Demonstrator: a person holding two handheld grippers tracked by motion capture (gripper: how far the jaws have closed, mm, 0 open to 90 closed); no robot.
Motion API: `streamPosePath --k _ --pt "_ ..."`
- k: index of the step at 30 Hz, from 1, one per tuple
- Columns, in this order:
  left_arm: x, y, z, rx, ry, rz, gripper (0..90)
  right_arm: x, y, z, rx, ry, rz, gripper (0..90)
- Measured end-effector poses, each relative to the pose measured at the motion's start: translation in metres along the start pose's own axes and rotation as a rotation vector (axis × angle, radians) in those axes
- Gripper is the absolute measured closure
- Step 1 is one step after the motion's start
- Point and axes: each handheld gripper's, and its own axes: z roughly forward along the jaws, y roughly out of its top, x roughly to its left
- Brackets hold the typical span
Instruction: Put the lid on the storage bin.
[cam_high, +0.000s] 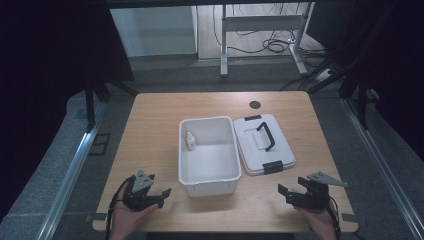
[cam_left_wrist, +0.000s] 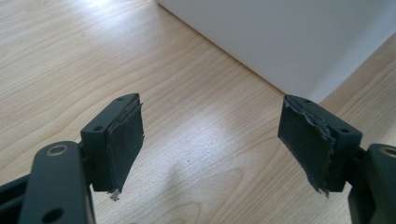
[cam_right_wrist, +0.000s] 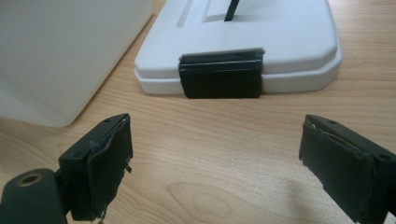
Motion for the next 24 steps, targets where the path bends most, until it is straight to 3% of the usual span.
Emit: streamPosePath --k 7,9,14,24 --pt "0.000 0.000 0.000 0.004 0.003 -0.007 22.7 0.001 0.003 -0.006 -0.020 -0.002 0.007 14.0" --pt "-0.002 0.000 0.001 0.003 0.004 -0.005 22.9 0.002 0.004 -0.007 -0.021 -0.009 -0.012 15.6" --pt "-0.004 0.001 0.000 -0.003 0.015 0.003 23.4 -0.002 0.008 -0.008 -0.002 0.016 0.003 17.9" --pt "-0.001 0.001 -0.007 -0.012 0.018 -0.030 23.4 -0.003 0.015 -0.009 0.027 0.028 0.024 17.8"
